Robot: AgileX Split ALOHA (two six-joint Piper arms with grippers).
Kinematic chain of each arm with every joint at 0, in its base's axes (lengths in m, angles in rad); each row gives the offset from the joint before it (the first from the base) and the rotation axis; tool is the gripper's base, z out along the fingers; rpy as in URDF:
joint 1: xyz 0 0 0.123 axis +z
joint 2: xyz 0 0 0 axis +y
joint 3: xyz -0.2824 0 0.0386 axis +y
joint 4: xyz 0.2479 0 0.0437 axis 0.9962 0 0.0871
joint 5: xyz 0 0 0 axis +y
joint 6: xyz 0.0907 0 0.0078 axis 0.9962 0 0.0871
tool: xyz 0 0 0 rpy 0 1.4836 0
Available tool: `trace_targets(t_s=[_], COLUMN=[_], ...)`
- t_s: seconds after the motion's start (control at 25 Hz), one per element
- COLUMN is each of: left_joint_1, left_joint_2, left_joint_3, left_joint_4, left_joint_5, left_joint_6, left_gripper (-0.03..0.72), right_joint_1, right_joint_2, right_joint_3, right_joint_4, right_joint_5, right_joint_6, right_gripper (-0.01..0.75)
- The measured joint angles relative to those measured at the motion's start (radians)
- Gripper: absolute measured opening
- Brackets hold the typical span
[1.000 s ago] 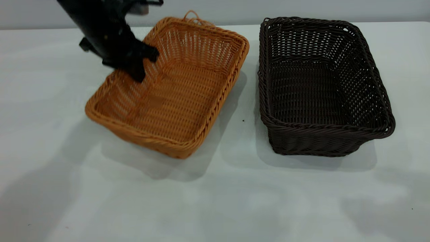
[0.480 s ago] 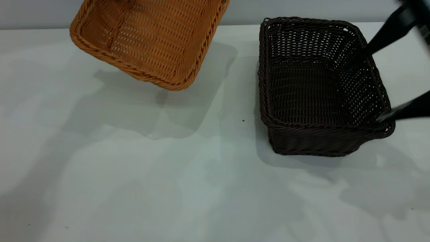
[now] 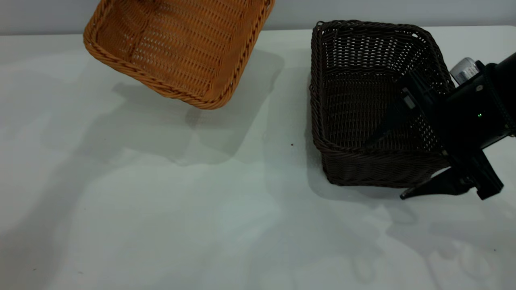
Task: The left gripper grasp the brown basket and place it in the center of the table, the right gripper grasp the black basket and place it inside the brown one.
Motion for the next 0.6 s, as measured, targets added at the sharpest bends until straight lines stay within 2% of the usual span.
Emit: trace_targets(t_s=[0.2,0.36,0.48,0.6], left_joint_1=[0.0,0.0,0.0,0.0], left_joint_2=[0.0,0.0,0.0,0.0], left_joint_3=[0.0,0.0,0.0,0.0], left_joint_4=[0.0,0.0,0.0,0.0], left_joint_5=[-0.013,-0.02,-0.027,-0.034], left_joint_6=[0.008,0.013,0.016,0.036], left_gripper=[0.081,0.081,0.081,0.081], right_joint_1=[0.0,0.0,0.0,0.0], right_joint_2=[0.027,0.031,0.035,0.048], right_joint_3=[-0.031,-0.039,-0.039,-0.039], right_joint_4=[0.13,0.152,0.152,0.156], right_joint_5=[-0.083,-0.133,-0.148,-0.168], right_joint_6=[-0.082,-0.105,-0.112,-0.112], right_gripper=[0.584,0.571,0.522,0.435])
